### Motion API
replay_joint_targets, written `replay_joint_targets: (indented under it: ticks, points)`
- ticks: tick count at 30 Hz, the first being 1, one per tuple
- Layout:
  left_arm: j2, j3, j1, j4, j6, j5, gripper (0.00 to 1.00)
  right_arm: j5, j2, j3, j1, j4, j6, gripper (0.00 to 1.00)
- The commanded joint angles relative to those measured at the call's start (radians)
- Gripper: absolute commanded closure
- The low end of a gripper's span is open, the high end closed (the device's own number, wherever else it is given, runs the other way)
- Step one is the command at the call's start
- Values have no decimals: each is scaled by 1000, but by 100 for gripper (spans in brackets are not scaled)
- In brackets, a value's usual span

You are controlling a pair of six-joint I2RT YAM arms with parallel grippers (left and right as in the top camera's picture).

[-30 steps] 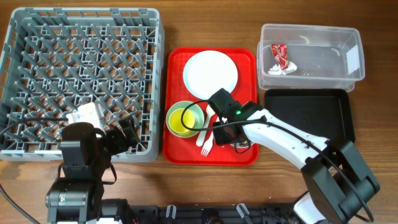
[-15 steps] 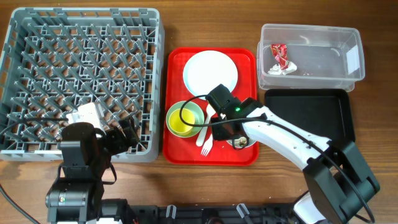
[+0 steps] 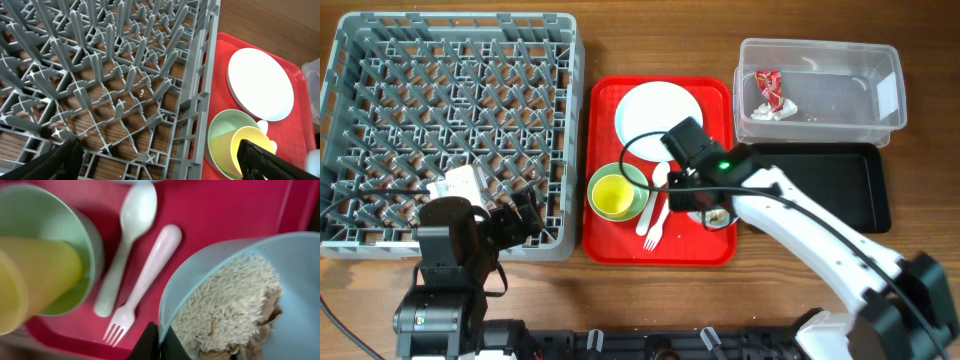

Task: Sort waste into correct bins and load items into the dishwasher rack
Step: 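Carry the blue bowl over the black tray and tip out the rice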

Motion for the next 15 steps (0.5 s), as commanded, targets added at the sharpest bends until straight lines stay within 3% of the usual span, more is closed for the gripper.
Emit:
replay_joint_targets:
  ticks: [1,6,11,15]
  points:
    - [-3,17,4,2,20,8,0,13,-105,39,-73,-23,11,96]
    - [-3,16,4,2,20,8,0,-213,-140,39,-338,-26,-107,96]
    - [-3,16,4,2,20,8,0,-582,-92,35,-674,-37,-293,96]
    - [-3,16,4,2,20,8,0,-751,-8,34,-818,-58,-404,96]
